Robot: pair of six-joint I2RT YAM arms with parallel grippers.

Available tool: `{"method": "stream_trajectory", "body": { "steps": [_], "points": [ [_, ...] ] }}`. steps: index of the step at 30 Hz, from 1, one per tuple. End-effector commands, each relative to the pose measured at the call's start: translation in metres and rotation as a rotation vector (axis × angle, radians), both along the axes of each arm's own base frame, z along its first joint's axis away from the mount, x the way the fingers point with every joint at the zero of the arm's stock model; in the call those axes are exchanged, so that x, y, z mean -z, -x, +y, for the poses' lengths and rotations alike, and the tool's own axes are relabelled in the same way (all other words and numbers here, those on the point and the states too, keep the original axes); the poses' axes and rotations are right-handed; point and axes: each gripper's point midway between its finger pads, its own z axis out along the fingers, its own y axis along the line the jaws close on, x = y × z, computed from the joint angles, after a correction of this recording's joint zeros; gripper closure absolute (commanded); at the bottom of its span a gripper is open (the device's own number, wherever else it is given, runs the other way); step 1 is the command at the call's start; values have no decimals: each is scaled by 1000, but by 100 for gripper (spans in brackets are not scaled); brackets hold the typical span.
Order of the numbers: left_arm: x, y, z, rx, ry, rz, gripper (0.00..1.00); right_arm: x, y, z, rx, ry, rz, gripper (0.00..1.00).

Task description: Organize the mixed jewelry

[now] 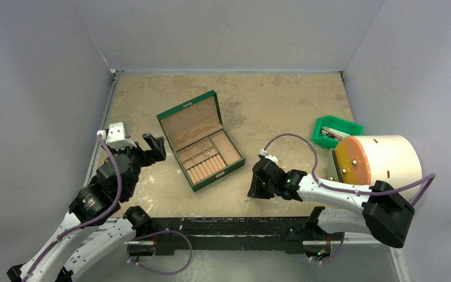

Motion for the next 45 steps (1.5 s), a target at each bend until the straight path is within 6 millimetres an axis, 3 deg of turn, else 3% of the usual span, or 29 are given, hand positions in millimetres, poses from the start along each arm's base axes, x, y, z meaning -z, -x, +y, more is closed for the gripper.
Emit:
{"method": "stream_trajectory", "body": {
  "steps": [1, 33, 41, 45],
  "points": [
    [-19, -1, 0, -1, 36, -42, 1, 2, 6, -5, 16, -3, 21, 72],
    [-20, -1, 0, -1, 40, -43, 1, 14, 12, 2, 1, -17, 63, 84],
    [-20, -1, 1, -3, 41, -44, 2, 13, 11, 2, 6, -18, 57, 100],
    [-20, -1, 1, -3, 42, -45, 2, 10, 10, 1, 10, -25, 44, 100]
  ]
}}
